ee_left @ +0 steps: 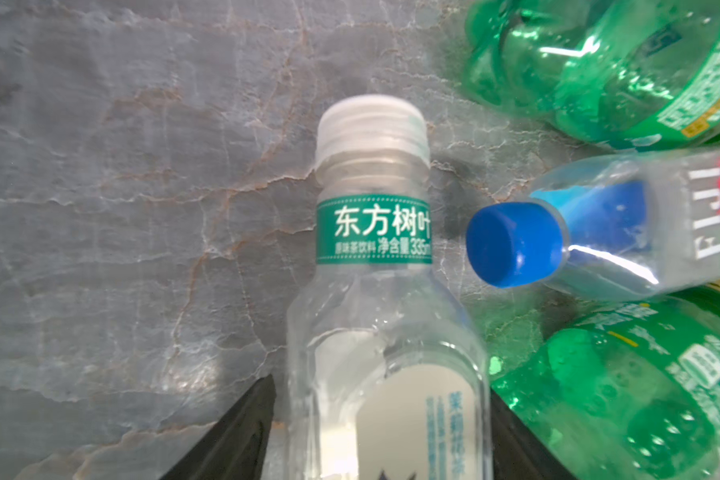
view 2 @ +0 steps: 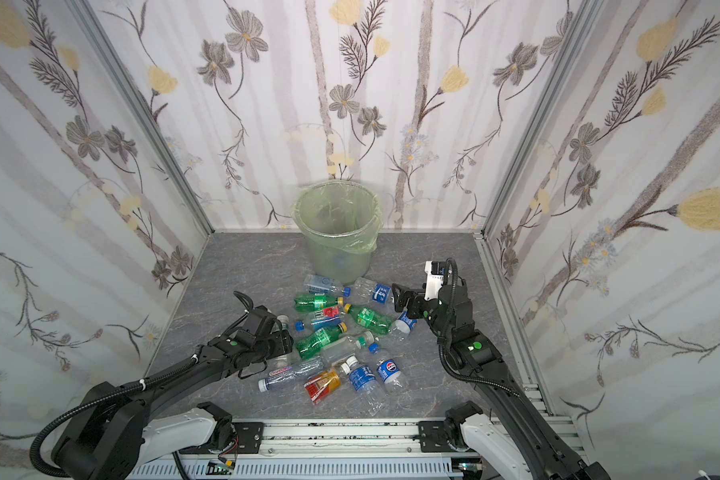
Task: Throw the plastic bottles in the bin
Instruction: 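Draw the right gripper back while the left gripper grasps a white-capped bottle, then lift the white-capped bottle with the left gripper and drop it into the wastebasket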
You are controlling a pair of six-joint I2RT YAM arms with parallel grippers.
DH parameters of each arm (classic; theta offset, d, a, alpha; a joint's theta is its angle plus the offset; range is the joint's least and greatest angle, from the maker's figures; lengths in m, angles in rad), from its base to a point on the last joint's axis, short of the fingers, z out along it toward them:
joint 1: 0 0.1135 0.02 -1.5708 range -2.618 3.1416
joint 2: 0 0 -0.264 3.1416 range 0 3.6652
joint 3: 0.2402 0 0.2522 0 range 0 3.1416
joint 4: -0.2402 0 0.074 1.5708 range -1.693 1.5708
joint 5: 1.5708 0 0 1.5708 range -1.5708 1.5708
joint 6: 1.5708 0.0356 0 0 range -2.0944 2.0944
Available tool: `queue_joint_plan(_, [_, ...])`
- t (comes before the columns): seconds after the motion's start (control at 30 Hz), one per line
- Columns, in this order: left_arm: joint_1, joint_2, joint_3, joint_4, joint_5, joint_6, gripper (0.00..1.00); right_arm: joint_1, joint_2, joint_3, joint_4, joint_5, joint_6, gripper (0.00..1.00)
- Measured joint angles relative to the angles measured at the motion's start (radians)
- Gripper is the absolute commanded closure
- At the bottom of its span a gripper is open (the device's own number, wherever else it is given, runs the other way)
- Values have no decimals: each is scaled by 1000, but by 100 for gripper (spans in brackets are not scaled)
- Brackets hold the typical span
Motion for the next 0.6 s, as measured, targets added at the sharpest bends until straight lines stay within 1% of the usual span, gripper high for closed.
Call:
queue_joint_plan(0.1, [0, -2, -4, 5, -12, 0, 43, -4, 2, -1, 0, 0, 3, 0])
queue_joint_plan(0.23, [0, -29, -11, 2, -29, 0, 47, -5, 4, -2, 0, 0, 3, 0])
queue_joint_plan(0.33, [0, -70, -12, 0, -42, 0, 54, -4, 4, -3, 0, 0, 3, 0])
queue_joint_plan(0.53, [0, -195, -7, -9, -75, 8, 55, -4, -3, -4, -2, 0, 14, 0])
queue_joint_plan(0.6, [0, -254, 14, -19, -83, 31, 55, -4, -4, -4, -3, 0, 14, 0])
